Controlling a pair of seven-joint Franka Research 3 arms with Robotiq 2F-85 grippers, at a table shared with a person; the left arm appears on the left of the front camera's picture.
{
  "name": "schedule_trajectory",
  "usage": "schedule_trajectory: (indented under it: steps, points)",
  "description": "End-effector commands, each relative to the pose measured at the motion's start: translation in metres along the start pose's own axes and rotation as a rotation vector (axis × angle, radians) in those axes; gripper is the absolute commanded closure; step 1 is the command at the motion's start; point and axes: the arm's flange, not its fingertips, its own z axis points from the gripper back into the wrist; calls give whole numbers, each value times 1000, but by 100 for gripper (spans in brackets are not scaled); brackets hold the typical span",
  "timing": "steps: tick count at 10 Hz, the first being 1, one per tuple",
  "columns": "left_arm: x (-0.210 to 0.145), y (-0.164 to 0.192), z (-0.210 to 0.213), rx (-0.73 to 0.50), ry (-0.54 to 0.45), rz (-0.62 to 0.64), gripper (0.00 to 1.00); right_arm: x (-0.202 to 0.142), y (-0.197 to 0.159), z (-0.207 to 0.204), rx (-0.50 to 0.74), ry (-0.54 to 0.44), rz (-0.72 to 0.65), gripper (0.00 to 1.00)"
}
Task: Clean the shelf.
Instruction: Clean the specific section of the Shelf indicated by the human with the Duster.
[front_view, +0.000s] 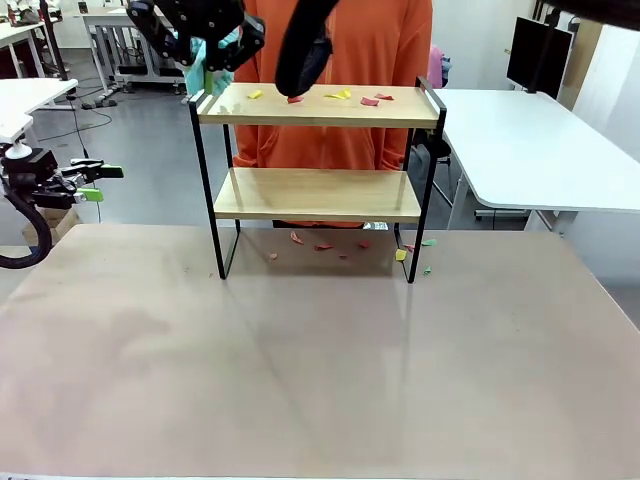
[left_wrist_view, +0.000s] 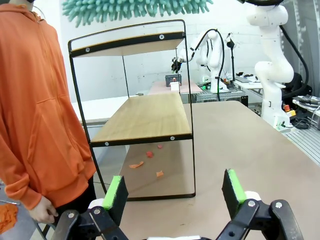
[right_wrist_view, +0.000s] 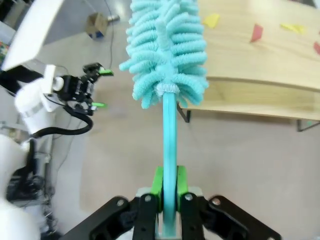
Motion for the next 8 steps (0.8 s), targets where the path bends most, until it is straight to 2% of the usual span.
schedule_trajectory:
  steps: [1, 7, 8]
  points:
    - [3, 0, 0, -4, 7, -3, 0, 18, 17, 3, -12, 9, -47, 87]
    - [3, 0, 0, -4, 7, -3, 0, 18, -1, -33, -68, 146, -91, 87]
    - [3, 0, 0, -4, 7, -3, 0, 16, -2, -34, -57, 138, -109, 87]
